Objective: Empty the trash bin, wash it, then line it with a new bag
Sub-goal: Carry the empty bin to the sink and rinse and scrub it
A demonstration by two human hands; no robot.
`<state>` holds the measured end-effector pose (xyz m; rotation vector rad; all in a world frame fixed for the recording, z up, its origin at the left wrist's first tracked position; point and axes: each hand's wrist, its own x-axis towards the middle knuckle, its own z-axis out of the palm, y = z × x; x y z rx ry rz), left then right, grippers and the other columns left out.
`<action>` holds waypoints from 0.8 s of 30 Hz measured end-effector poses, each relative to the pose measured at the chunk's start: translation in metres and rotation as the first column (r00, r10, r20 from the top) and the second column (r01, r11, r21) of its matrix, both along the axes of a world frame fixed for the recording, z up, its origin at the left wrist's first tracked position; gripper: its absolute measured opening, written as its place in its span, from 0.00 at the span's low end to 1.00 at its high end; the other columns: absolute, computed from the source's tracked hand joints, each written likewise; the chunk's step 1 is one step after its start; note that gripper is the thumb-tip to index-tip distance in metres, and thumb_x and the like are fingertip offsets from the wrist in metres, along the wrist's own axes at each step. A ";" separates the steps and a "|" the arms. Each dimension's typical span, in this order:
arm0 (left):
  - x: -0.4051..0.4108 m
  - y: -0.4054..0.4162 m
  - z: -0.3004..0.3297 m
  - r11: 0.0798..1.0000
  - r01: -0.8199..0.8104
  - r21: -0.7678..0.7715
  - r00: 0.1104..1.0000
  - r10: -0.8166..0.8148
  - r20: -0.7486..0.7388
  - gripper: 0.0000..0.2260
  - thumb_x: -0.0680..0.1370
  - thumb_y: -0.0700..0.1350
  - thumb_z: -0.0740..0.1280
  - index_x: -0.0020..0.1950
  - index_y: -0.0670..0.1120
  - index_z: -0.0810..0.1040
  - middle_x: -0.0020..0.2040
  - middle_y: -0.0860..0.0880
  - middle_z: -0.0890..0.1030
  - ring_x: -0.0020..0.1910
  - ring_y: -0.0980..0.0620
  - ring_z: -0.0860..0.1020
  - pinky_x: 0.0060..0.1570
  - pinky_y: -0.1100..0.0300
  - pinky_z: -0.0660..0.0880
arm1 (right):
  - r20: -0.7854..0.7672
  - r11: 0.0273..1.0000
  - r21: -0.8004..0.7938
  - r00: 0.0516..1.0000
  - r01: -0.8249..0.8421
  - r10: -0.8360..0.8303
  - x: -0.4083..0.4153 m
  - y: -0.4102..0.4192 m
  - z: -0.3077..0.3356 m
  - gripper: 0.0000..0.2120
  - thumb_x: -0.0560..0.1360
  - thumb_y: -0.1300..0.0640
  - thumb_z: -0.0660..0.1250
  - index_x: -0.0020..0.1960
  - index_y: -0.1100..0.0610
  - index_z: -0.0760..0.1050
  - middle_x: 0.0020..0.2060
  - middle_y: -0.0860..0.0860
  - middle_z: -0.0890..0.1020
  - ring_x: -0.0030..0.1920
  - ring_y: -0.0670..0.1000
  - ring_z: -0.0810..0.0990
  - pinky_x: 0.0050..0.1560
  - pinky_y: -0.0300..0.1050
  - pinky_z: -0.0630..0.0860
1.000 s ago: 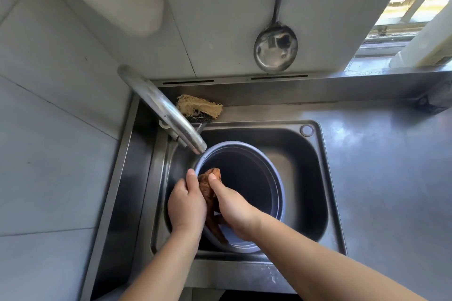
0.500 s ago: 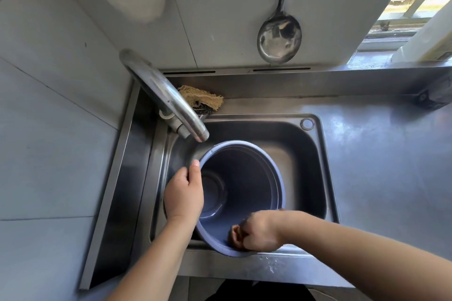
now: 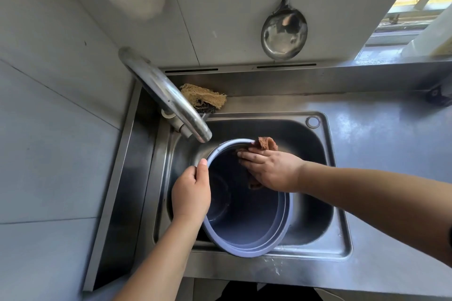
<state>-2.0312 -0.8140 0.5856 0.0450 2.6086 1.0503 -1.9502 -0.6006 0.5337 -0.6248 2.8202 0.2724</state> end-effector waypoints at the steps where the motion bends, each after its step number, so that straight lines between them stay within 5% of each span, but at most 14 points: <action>1: 0.000 0.000 0.000 1.000 -0.006 0.007 1.000 0.006 -0.001 0.24 0.81 0.59 0.58 0.29 0.49 0.67 0.24 0.51 0.70 0.27 0.52 0.70 0.29 0.58 0.63 | 0.018 0.999 0.030 0.999 0.035 -0.036 0.000 -0.004 -0.004 0.16 0.79 0.47 0.62 0.52 0.52 0.87 0.63 0.47 0.82 0.71 0.51 0.74 0.68 0.50 0.74; 3: 0.003 0.001 0.000 1.000 -0.011 0.014 1.000 0.011 -0.002 0.24 0.81 0.59 0.58 0.29 0.48 0.69 0.25 0.51 0.71 0.28 0.50 0.71 0.29 0.57 0.65 | 0.078 0.991 0.077 0.990 0.109 -0.115 0.001 -0.014 -0.017 0.19 0.80 0.41 0.60 0.56 0.51 0.85 0.67 0.48 0.79 0.75 0.52 0.67 0.71 0.58 0.69; 6: 0.007 0.005 0.000 1.000 -0.003 0.016 1.000 0.004 -0.010 0.24 0.81 0.61 0.57 0.30 0.46 0.68 0.25 0.50 0.71 0.28 0.49 0.72 0.30 0.55 0.67 | 0.441 0.963 0.040 0.860 0.267 -0.257 0.001 -0.042 -0.043 0.23 0.84 0.45 0.52 0.68 0.55 0.77 0.75 0.55 0.70 0.80 0.57 0.51 0.76 0.63 0.53; 13: 0.014 0.007 -0.003 1.000 0.017 0.025 0.999 -0.015 -0.052 0.24 0.81 0.59 0.59 0.29 0.48 0.65 0.26 0.59 0.74 0.28 0.50 0.70 0.31 0.55 0.65 | 0.677 0.949 0.101 0.679 0.299 -0.286 -0.016 -0.098 -0.074 0.26 0.82 0.55 0.58 0.79 0.51 0.60 0.79 0.55 0.61 0.79 0.61 0.53 0.72 0.75 0.45; 17: 0.012 0.000 -0.009 0.999 -0.020 0.041 0.998 0.022 -0.052 0.22 0.80 0.62 0.58 0.30 0.52 0.70 0.27 0.59 0.75 0.29 0.51 0.71 0.32 0.54 0.66 | 0.667 0.853 -0.007 0.638 0.522 -0.385 -0.032 -0.107 -0.093 0.23 0.83 0.51 0.53 0.77 0.54 0.65 0.75 0.57 0.68 0.75 0.60 0.62 0.74 0.71 0.47; 20: 0.004 -0.010 -0.015 0.994 -0.071 0.079 0.997 0.073 -0.026 0.22 0.77 0.66 0.57 0.33 0.52 0.72 0.27 0.53 0.75 0.30 0.50 0.71 0.34 0.50 0.71 | 0.608 0.562 -0.207 0.555 0.801 -0.567 -0.043 -0.115 -0.103 0.20 0.82 0.51 0.55 0.70 0.55 0.73 0.66 0.58 0.76 0.69 0.60 0.71 0.73 0.62 0.55; 22: 0.000 -0.015 -0.020 0.994 -0.085 0.071 0.996 0.088 -0.028 0.25 0.75 0.68 0.56 0.34 0.47 0.72 0.28 0.50 0.74 0.30 0.49 0.71 0.35 0.49 0.72 | 0.628 0.151 -0.306 0.319 0.940 -0.709 -0.052 -0.131 -0.108 0.17 0.76 0.57 0.61 0.63 0.55 0.76 0.60 0.57 0.77 0.64 0.60 0.76 0.68 0.58 0.67; 24: 0.000 -0.017 -0.022 0.995 -0.082 0.063 0.996 0.083 -0.025 0.26 0.74 0.69 0.56 0.34 0.46 0.71 0.27 0.50 0.73 0.30 0.49 0.70 0.35 0.48 0.72 | 0.720 -0.303 -0.295 0.002 0.906 -0.694 -0.063 -0.147 -0.109 0.16 0.74 0.57 0.62 0.61 0.56 0.75 0.60 0.58 0.76 0.62 0.60 0.76 0.63 0.57 0.73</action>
